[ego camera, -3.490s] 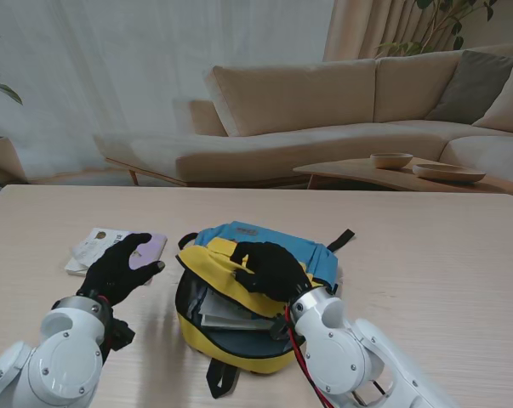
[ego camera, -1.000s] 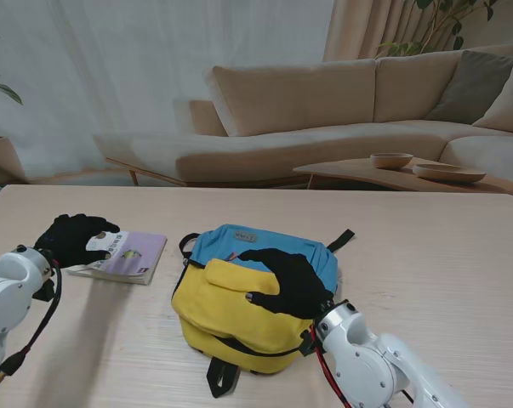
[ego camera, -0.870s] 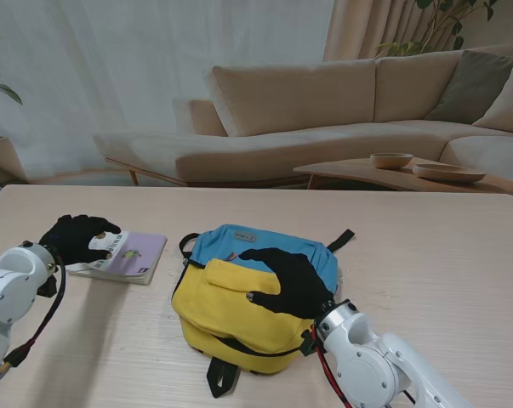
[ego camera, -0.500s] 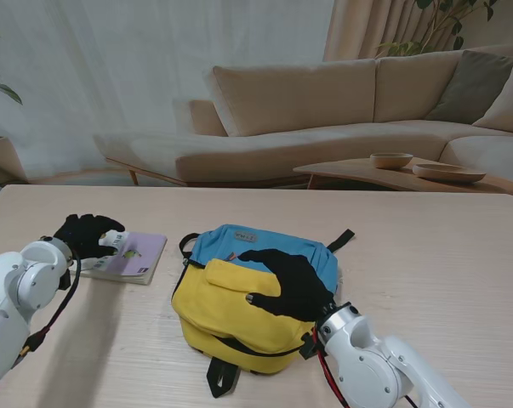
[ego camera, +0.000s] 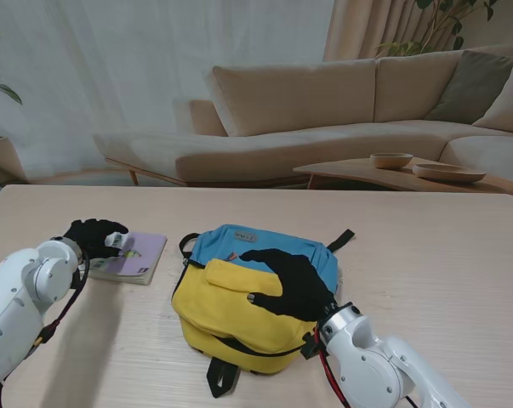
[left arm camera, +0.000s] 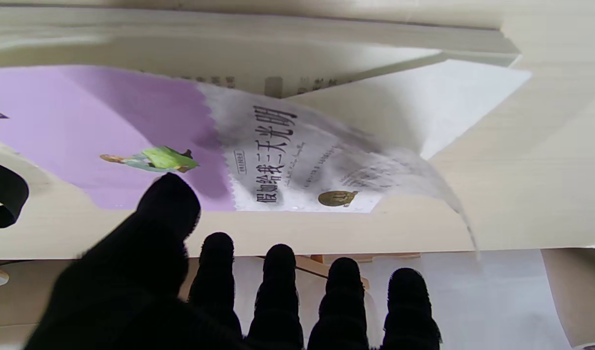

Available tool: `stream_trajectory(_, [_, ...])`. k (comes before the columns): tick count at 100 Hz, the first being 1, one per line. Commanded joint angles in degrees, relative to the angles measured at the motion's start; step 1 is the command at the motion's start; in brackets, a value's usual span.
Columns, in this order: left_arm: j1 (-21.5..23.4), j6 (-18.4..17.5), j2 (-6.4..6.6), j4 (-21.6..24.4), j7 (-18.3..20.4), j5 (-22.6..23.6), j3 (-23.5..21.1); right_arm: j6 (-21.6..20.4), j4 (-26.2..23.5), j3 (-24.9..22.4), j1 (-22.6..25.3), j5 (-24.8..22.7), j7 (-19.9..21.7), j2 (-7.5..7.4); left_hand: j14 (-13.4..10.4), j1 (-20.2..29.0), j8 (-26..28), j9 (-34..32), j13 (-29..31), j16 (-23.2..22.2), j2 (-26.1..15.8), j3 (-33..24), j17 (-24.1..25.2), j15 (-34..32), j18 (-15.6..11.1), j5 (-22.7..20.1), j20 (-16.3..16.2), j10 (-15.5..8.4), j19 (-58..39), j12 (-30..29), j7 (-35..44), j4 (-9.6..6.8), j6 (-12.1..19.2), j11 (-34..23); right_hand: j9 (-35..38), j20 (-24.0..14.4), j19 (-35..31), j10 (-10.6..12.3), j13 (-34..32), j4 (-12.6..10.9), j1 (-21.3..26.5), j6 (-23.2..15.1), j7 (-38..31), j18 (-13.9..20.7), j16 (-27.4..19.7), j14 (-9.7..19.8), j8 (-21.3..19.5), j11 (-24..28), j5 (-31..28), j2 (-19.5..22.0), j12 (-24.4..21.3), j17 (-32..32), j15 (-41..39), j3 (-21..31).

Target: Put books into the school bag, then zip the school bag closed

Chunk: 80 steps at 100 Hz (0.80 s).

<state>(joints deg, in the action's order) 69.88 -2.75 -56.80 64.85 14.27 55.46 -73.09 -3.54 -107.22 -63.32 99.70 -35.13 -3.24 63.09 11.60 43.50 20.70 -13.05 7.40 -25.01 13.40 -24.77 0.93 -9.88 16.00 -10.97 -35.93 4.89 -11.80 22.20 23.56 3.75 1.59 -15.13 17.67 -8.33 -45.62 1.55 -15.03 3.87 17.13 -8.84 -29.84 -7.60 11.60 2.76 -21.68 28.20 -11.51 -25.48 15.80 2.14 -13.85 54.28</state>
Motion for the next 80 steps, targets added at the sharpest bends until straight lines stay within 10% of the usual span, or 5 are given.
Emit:
stream_trajectory(1, [-0.4,0.39,-0.47,-0.44,0.97,-0.14,0.29,-0.3,-0.39,0.1,0.58,-0.02,0.91,0.2,-0.92,-1.24,-0.97,-0.34,-1.37,0.52,-0.12,-1.89,1.09,0.51,-1.09,2.39,0.12,-1.2,2.81,-0.61,-0.55,-1.44,-0.16,0.78,-0.05,0.9,-0.02,1.69,2.04,-2.38,-1.33,-0.45,-0.61,1.19,-0.32,2.15,0.68,0.0,0.42,0.39,-0.21,0.03,0.38,-0.28])
stream_trajectory(29, [-3.13,-0.05,-0.44,-4.51,0.01,-1.64,2.99,-0.29,-0.48,0.02,0.85,0.36,0.92,0.23,-1.96,-0.49,-0.7,0.12,-1.72,0.52,0.53,-2.67,1.26,0.5,-1.92,2.31,0.43,-3.92,2.94,-0.45,0.26,-1.37,1.75,0.3,0.08,0.79,-0.24,1.54,1.84,-2.43,-1.29,-0.17,-0.87,1.19,-0.24,2.16,0.62,0.29,0.23,0.38,-0.07,-0.04,0.24,-0.11])
stream_trajectory(80, [-9.15,4.7,-1.69,-11.35,-3.49,-7.16,9.9,-0.09,-0.41,0.14,0.83,0.62,0.82,0.28,-1.98,-2.67,-1.6,1.21,-3.73,0.53,-1.16,-0.44,3.25,2.22,-1.76,2.67,0.25,-0.22,3.2,-0.31,-1.74,-1.67,-1.4,0.47,0.21,0.54,-0.71,1.48,1.73,-2.54,-1.24,0.14,-1.06,0.83,-0.16,2.01,0.67,0.41,0.01,0.51,-0.03,-0.23,0.12,0.12])
